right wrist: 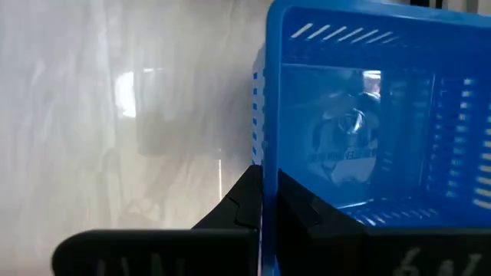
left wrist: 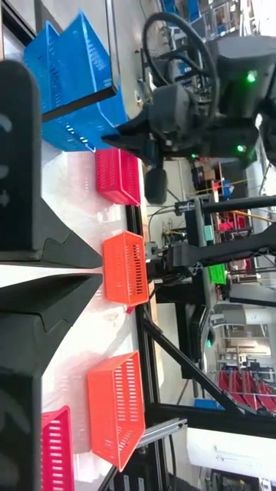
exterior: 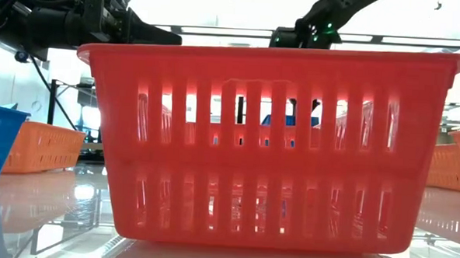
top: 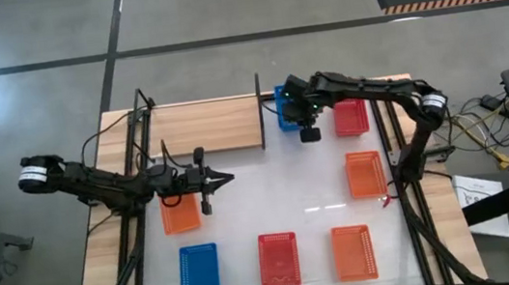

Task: Stack baskets on shelf by color
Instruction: Stack the middle blue bin on top of the top right blue bin

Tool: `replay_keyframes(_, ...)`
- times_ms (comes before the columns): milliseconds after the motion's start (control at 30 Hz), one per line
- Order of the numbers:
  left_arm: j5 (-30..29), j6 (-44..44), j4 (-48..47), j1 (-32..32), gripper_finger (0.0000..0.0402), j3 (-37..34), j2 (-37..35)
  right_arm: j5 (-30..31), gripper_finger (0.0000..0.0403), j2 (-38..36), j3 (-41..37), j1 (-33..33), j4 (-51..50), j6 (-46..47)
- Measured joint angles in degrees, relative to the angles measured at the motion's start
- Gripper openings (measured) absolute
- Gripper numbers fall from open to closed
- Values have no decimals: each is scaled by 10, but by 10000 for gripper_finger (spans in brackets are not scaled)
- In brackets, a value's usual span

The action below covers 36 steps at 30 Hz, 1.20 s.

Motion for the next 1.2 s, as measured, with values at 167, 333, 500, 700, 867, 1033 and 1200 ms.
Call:
replay_keyframes(167, 0, 0, 2, 0, 6, 0, 0, 3, 8, 19, 7, -2, 1, 8)
replay_keyframes(333, 0, 0, 2, 0, 6, 0, 0, 5, 8, 29, 8, -3, 2, 16)
replay_keyframes(500, 0, 0, 2, 0, 6, 0, 0, 5, 8, 38, 7, -6, 2, 26)
replay_keyframes(700, 0, 0, 4, 0, 6, 0, 0, 5, 15, 40, 7, -6, 4, 52)
replay_keyframes(867, 0, 0, 4, 0, 6, 0, 0, 5, 50, 38, 7, -6, 9, 65)
replay_keyframes(1033, 0, -1, 4, 0, 6, 0, 0, 5, 94, 37, 7, -6, 19, 91)
replay_keyframes(1200, 0, -2, 3, 0, 6, 0, 2, 24, 111, 22, 6, -6, -3, 99)
